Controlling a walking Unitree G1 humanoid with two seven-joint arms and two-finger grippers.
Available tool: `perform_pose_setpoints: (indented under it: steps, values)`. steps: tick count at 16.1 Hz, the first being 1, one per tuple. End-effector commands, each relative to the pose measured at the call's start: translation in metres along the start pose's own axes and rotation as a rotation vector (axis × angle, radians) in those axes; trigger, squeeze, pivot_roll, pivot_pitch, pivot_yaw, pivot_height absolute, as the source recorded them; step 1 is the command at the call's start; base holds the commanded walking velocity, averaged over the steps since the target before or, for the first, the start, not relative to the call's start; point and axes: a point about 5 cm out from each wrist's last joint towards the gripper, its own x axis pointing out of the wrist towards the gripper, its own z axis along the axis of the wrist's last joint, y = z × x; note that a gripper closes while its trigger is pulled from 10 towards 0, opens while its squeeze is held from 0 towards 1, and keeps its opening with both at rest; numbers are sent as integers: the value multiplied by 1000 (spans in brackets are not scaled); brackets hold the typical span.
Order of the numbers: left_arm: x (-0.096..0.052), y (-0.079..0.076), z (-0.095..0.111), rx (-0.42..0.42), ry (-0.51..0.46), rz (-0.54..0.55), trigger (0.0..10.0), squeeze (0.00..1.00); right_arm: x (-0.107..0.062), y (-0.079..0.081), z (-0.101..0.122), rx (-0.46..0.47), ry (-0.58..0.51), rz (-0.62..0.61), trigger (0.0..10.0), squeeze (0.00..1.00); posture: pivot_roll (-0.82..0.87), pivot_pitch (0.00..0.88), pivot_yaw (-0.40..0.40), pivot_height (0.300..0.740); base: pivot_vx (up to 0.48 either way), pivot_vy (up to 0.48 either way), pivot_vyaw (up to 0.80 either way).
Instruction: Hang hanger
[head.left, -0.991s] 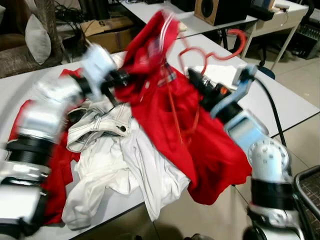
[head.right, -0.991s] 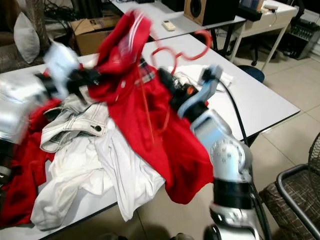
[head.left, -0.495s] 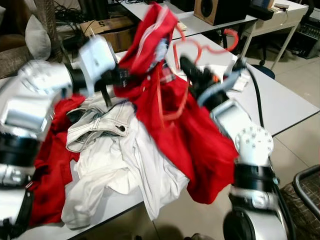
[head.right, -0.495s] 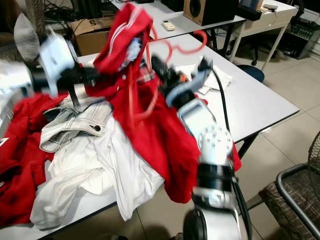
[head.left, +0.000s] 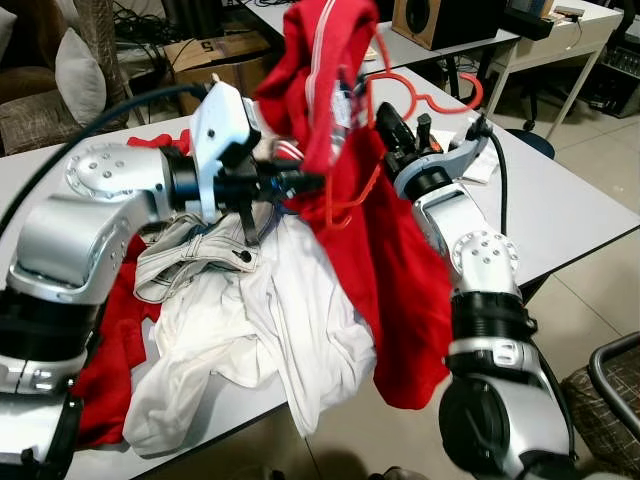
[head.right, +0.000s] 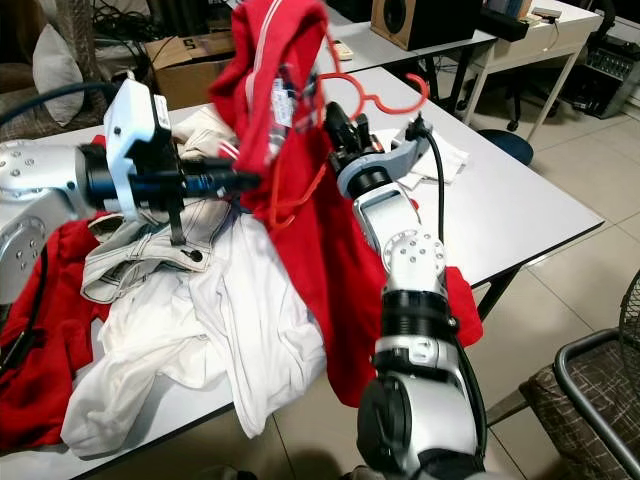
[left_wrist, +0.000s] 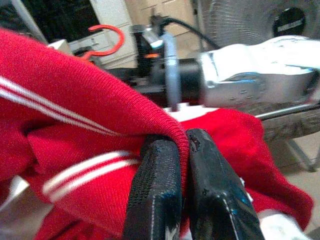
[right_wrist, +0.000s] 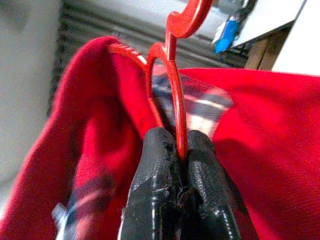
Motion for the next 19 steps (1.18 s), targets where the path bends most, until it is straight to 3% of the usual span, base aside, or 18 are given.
perform_pose_setpoints:
  steps: [1,3,6,7,9,10,13,16,19]
  values:
    - [10,-15,-3,-18,13,-107,0,0,11,17,5,33,-69,43,10000,0,-83,0,49,740,0,0,0]
    - [14,-15,-8,-12,59,-86,0,0,16,20,1,69,-70,51,10000,0,-79,0,47,740,0,0,0]
    - [16,15,-15,102,135,192,0,0,14,29,-14,17,25,111,10000,0,-82,0,48,740,0,0,0]
    - [13,27,-11,161,135,295,0,0,11,31,-22,-62,92,135,10000,0,-81,0,47,740,0,0,0]
    - [1,49,13,296,82,485,0,0,-6,31,-44,-436,294,199,10000,0,-79,0,44,740,0,0,0]
    - [-1,52,17,325,77,511,0,0,-10,30,-46,-479,320,208,10000,0,-79,0,44,740,0,0,0]
    - [-19,71,42,565,73,688,0,0,-26,32,-33,-463,330,207,10000,0,-90,0,43,740,0,0,0]
    - [-21,74,54,721,101,635,0,0,-34,35,-22,-446,325,201,10000,0,-101,0,49,740,0,0,0]
    - [-25,83,49,781,193,550,0,0,-22,35,13,-427,234,135,10000,0,-109,0,54,740,0,0,0]
